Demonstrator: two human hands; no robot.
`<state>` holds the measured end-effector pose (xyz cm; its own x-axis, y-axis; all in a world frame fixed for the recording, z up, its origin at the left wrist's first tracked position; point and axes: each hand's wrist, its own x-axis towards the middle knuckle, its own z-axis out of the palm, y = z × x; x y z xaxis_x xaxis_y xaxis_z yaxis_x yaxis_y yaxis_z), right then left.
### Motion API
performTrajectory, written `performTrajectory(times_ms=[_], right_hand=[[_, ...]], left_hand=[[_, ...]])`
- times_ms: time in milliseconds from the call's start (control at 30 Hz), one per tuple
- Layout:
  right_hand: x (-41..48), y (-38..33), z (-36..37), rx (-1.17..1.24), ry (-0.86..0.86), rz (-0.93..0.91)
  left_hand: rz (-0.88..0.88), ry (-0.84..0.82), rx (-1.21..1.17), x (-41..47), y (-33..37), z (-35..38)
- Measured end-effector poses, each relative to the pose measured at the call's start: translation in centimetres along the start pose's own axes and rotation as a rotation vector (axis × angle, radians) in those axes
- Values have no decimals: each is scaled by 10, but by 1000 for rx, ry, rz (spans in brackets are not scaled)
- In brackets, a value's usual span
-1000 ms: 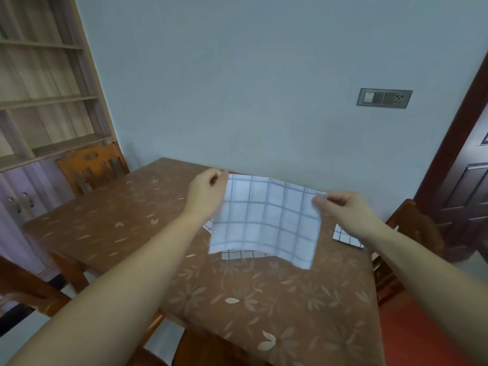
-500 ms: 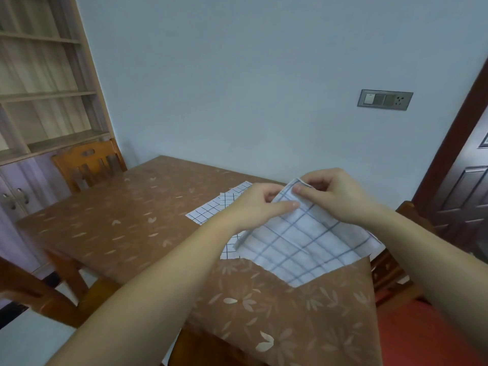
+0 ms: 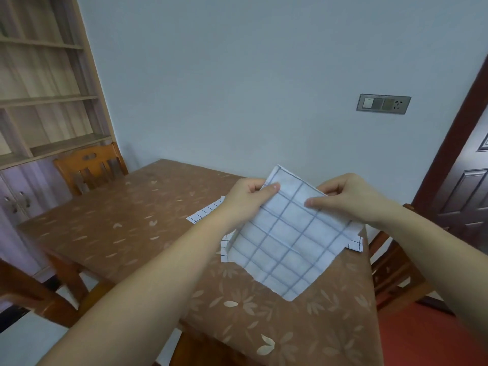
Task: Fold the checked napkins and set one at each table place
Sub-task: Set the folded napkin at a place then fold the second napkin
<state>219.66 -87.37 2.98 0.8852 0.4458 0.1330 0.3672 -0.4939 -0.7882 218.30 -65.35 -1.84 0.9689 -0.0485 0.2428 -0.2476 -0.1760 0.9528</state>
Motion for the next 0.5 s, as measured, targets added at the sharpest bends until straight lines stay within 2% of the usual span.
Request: performTrajectory(times_ms=[100,233,367,433,500], right_hand=[[3,1,-1,-8,31,-19],[9,-5,-8,15,59,-70],[10,-8,-14,-17,69,-107],[11,-3,-14,219,125,-103],[10,10,-11,544,86,-6]], left_hand=[[-31,3,-59,0,-6,-5],[-155,-157,-45,-7,-16,-11],[-208,-195,-51,-12,-24,-11],[-200,-154,-135,-11,-21,-8],[-206,-79,-246,-8,-18,-5]])
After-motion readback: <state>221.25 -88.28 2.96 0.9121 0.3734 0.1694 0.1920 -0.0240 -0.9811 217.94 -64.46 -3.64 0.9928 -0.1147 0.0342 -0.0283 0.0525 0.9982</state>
